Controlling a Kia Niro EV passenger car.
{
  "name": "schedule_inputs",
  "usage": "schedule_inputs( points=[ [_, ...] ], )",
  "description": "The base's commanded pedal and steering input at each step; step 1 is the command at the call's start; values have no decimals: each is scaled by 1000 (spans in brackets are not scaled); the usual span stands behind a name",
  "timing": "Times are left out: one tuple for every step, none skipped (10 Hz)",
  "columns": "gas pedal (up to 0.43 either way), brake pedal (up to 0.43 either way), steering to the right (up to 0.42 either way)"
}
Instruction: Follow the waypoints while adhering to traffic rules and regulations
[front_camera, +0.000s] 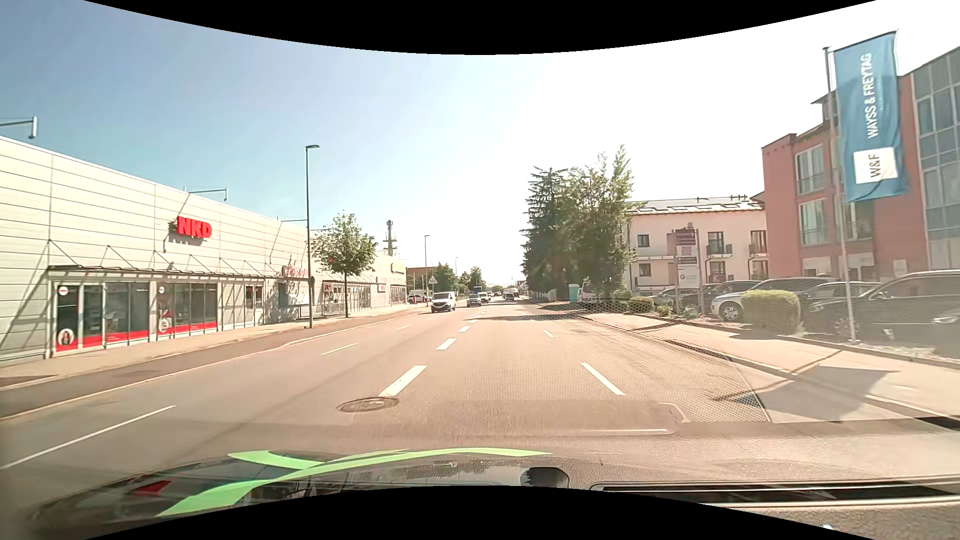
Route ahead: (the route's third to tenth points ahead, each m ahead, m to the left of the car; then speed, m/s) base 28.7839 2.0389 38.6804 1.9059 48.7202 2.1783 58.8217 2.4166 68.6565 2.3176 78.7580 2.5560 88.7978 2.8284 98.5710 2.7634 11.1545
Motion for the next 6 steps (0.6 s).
schedule_inputs(
  points=[
    [110, 0, -4],
    [110, 0, -3],
    [110, 0, -3],
    [98, 0, -3],
    [98, 0, -3],
    [98, 0, -3]
  ],
)
